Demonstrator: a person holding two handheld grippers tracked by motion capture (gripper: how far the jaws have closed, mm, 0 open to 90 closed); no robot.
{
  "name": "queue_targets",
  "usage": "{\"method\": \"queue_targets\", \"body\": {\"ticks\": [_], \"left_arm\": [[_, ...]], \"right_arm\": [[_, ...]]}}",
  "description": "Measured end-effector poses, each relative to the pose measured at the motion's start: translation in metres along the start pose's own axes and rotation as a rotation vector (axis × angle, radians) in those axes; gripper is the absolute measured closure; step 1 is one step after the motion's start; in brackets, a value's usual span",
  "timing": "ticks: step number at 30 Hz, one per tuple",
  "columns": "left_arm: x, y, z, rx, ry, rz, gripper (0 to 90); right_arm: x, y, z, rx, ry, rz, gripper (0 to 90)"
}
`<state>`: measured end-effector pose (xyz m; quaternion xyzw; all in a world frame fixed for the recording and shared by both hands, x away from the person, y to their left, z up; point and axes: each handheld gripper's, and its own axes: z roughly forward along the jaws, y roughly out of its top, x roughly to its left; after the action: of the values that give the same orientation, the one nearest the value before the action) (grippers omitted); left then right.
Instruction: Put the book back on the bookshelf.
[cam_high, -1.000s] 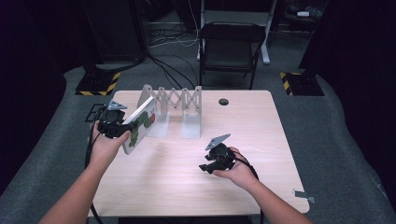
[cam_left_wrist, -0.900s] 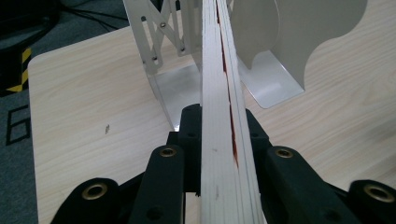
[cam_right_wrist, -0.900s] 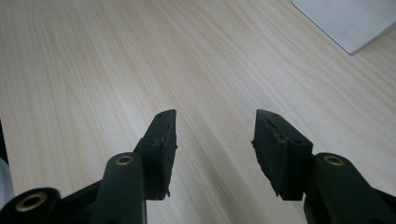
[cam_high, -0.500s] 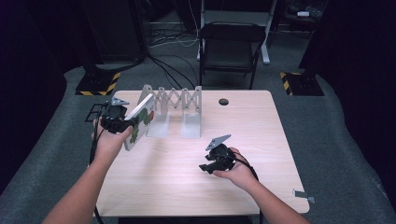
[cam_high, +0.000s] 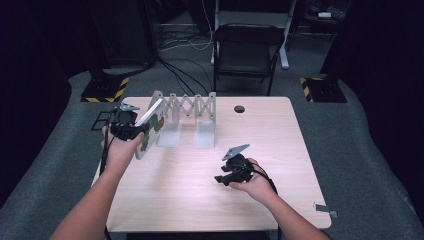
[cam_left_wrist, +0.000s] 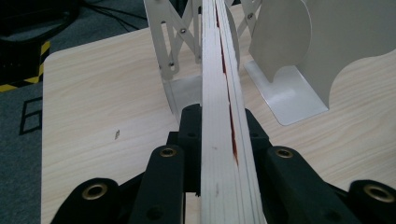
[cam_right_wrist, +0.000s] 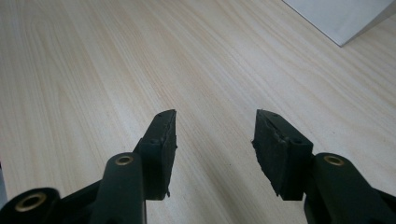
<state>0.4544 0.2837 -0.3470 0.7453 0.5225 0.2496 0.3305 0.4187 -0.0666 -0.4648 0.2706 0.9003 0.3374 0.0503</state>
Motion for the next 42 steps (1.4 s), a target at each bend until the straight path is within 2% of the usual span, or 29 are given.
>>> {"method": "queue_targets", "body": {"ticks": [2, 3, 5, 6, 10, 12, 13, 14, 23, 27, 29, 31, 42], "left_arm": [[-0.001, 0.001, 0.001, 0.000, 0.003, 0.005, 75.8], [-0.002, 0.001, 0.002, -0.004, 0.004, -0.006, 75.8], [-0.001, 0.002, 0.003, -0.003, 0.006, -0.001, 75.8], [-0.002, 0.002, 0.004, -0.007, 0.006, -0.009, 75.8], [-0.003, 0.003, 0.008, -0.010, 0.013, -0.017, 75.8], [-0.003, 0.004, 0.010, -0.008, 0.021, -0.016, 75.8], [-0.004, 0.004, 0.011, -0.011, 0.021, -0.023, 75.8], [-0.004, 0.005, 0.012, -0.008, 0.022, -0.016, 75.8], [-0.008, 0.005, 0.022, -0.018, 0.043, -0.033, 75.8], [-0.010, 0.004, 0.028, -0.020, 0.053, -0.035, 75.8], [-0.011, 0.004, 0.030, -0.025, 0.058, -0.033, 75.8], [-0.011, 0.003, 0.033, -0.016, 0.062, -0.032, 75.8], [-0.013, 0.001, 0.050, 0.012, 0.072, -0.034, 75.8]], "right_arm": [[0.001, 0.000, 0.000, -0.007, -0.002, 0.020, 49.3], [0.001, 0.000, 0.000, -0.008, -0.004, 0.018, 49.4], [0.000, 0.000, 0.000, -0.001, -0.002, 0.003, 49.3], [0.000, 0.000, 0.001, -0.004, -0.004, 0.015, 49.4], [0.000, -0.002, 0.002, 0.001, -0.003, 0.009, 49.4], [0.000, -0.003, 0.003, -0.006, -0.003, 0.025, 49.3], [-0.001, -0.003, 0.003, -0.003, -0.003, 0.015, 49.3], [0.000, -0.004, 0.003, -0.004, -0.005, 0.032, 49.4], [-0.002, -0.008, 0.003, -0.038, -0.007, 0.053, 49.3], [-0.003, -0.010, 0.004, -0.038, -0.015, 0.038, 49.3], [-0.002, -0.010, 0.003, -0.039, -0.016, 0.064, 49.3], [-0.003, -0.010, 0.003, -0.043, -0.018, 0.048, 49.4], [-0.001, -0.015, 0.006, -0.034, -0.021, 0.046, 49.4]]}}
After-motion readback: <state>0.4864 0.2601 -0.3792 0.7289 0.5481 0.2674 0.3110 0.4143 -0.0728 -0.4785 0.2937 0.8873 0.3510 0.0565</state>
